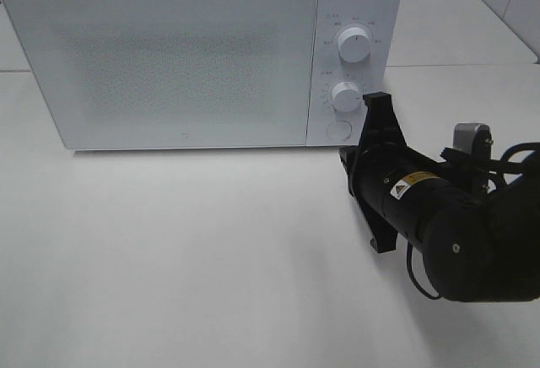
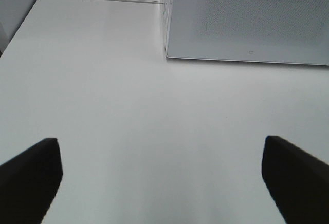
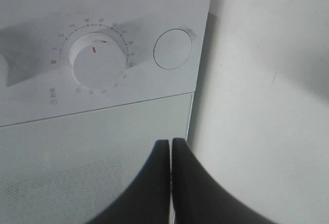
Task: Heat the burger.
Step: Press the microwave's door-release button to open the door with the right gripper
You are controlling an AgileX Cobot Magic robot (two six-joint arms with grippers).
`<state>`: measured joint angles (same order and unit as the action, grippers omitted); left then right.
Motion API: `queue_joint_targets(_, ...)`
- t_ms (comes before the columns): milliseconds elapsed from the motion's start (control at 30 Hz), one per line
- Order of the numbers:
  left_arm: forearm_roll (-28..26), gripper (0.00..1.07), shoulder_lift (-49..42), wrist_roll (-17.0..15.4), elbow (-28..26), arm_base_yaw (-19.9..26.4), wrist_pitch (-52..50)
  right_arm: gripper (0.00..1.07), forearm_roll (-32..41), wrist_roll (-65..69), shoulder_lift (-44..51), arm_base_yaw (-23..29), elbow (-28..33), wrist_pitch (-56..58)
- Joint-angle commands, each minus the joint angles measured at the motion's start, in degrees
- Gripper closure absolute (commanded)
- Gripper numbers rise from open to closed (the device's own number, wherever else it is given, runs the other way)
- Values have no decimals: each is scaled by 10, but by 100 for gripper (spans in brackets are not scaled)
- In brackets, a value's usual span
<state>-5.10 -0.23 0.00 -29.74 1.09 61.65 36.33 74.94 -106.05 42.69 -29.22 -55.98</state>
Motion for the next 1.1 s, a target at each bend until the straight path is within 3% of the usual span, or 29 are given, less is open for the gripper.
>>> queue_joint_targets(33, -4, 9, -9, 0, 2, 1, -6, 107, -1, 2, -14, -18, -22, 20)
queue_joint_targets(500, -4, 9, -7, 0, 2, 1, -6, 107, -32, 3, -73, -84, -115, 77)
queue_joint_targets(1100, -4, 9, -4, 0, 2, 1, -6, 107, -25, -5, -145, -105, -201, 89)
